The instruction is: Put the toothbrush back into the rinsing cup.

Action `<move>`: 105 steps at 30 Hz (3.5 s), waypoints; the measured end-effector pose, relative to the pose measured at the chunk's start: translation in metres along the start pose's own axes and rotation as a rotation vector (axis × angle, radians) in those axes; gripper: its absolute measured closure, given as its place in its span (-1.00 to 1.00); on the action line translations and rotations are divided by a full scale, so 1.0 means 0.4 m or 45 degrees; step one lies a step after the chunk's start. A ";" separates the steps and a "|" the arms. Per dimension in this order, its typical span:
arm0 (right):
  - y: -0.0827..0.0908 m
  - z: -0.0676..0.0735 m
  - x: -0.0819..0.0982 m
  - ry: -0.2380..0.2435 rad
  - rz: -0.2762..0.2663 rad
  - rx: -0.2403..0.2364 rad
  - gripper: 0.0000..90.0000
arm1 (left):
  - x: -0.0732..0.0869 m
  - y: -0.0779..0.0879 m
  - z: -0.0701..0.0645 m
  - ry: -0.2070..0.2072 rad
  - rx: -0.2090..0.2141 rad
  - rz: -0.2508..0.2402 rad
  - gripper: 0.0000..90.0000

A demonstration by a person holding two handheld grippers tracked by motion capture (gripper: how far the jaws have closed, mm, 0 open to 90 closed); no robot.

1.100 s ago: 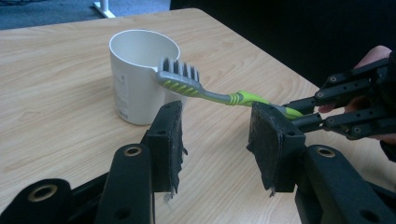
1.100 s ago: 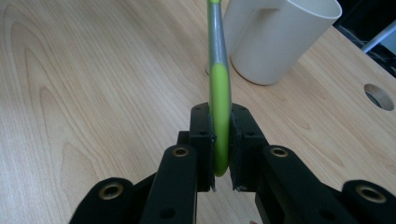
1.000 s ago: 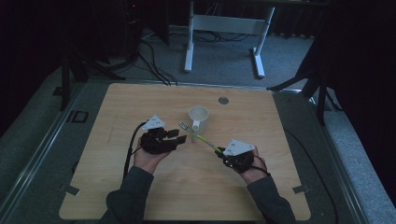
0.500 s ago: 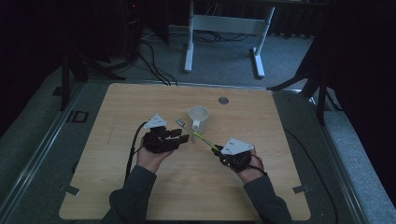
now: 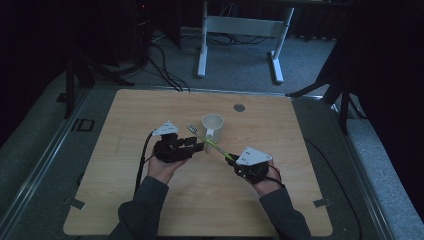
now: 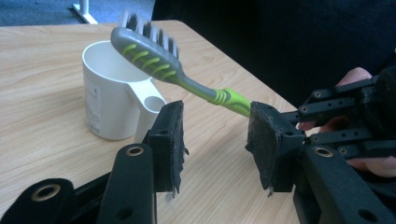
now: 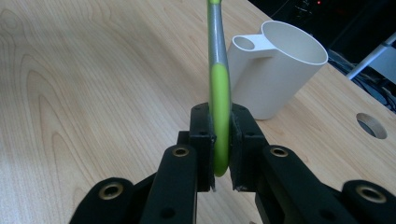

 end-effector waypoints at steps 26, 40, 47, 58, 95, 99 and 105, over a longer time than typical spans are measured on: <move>-0.003 0.014 -0.019 -0.017 -0.070 0.018 0.81 | -0.015 0.003 -0.004 0.062 0.067 -0.078 0.30; -0.004 0.020 -0.024 -0.022 -0.107 0.032 0.81 | -0.019 -0.001 -0.013 0.063 0.067 -0.102 0.28; -0.004 0.020 -0.025 -0.020 -0.113 0.040 0.81 | -0.021 -0.005 -0.014 0.075 0.068 -0.116 0.26; -0.003 0.022 -0.033 -0.023 -0.132 0.042 0.81 | -0.023 -0.011 -0.016 0.093 0.084 -0.130 0.29; -0.001 0.027 -0.033 -0.019 -0.153 0.022 0.81 | -0.032 -0.019 -0.018 0.151 0.138 -0.160 0.46; 0.000 0.027 -0.033 -0.018 -0.153 0.024 0.81 | -0.029 -0.025 -0.022 0.155 0.147 -0.152 0.49; 0.001 0.026 -0.033 -0.022 -0.161 0.030 0.81 | -0.029 -0.028 -0.026 0.167 0.156 -0.168 0.51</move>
Point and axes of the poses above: each handheld gripper's, and its own axes: y roughly backward along the jaws, x roughly out of its underside, z roughly to its left, the point moved 4 cm from there along -y, roughly forward along the jaws, and after that the axes turned 5 degrees about -z, right-handed, at the moved point
